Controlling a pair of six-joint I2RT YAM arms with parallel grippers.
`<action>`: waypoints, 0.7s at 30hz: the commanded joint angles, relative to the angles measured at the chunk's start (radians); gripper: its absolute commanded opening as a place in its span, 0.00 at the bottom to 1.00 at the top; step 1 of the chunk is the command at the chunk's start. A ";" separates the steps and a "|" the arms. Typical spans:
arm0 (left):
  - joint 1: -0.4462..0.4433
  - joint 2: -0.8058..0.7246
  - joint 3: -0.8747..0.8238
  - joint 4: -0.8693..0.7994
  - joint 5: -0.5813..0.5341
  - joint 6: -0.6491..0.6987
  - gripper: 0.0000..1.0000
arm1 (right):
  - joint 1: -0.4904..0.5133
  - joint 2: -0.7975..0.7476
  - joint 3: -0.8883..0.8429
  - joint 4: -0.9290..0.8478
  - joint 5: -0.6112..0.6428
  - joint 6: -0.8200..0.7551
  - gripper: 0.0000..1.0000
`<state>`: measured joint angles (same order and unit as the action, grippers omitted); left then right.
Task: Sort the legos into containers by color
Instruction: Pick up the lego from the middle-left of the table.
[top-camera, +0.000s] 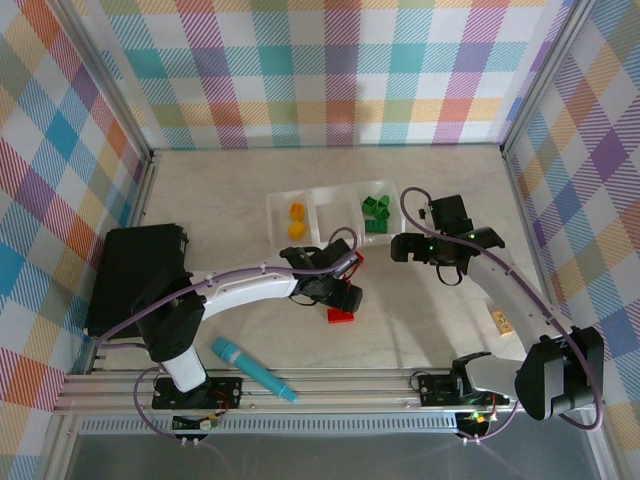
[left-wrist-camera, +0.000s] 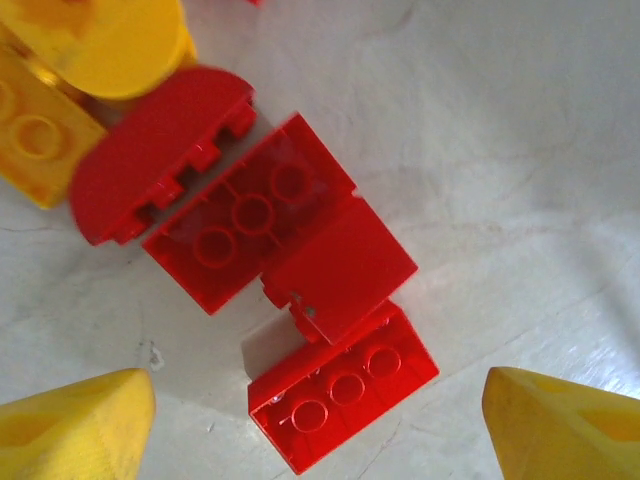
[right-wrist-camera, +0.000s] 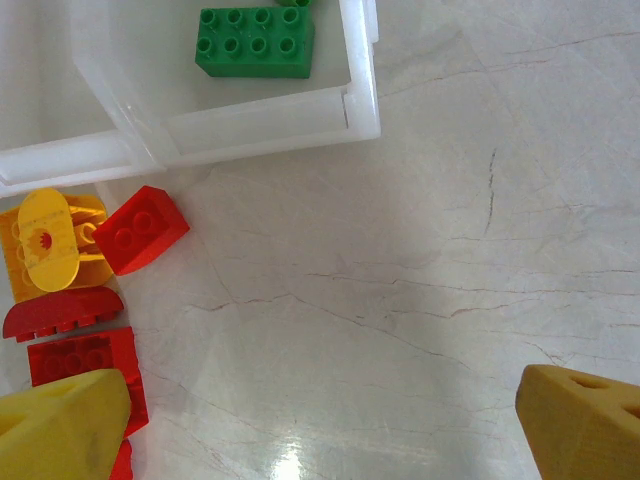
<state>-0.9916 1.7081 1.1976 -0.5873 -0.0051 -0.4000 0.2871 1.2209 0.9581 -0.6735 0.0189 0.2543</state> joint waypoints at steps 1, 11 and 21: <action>-0.027 0.026 0.068 -0.094 0.023 0.191 0.86 | -0.005 -0.010 0.007 -0.006 0.004 0.012 0.99; -0.044 0.081 0.109 -0.195 0.083 0.448 0.81 | -0.005 -0.021 0.001 -0.011 0.017 0.014 0.99; -0.045 0.147 0.126 -0.217 0.030 0.490 0.72 | -0.004 -0.009 0.005 -0.010 0.015 0.012 0.99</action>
<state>-1.0309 1.8442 1.2945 -0.7681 0.0383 0.0525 0.2871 1.2201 0.9581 -0.6739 0.0265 0.2543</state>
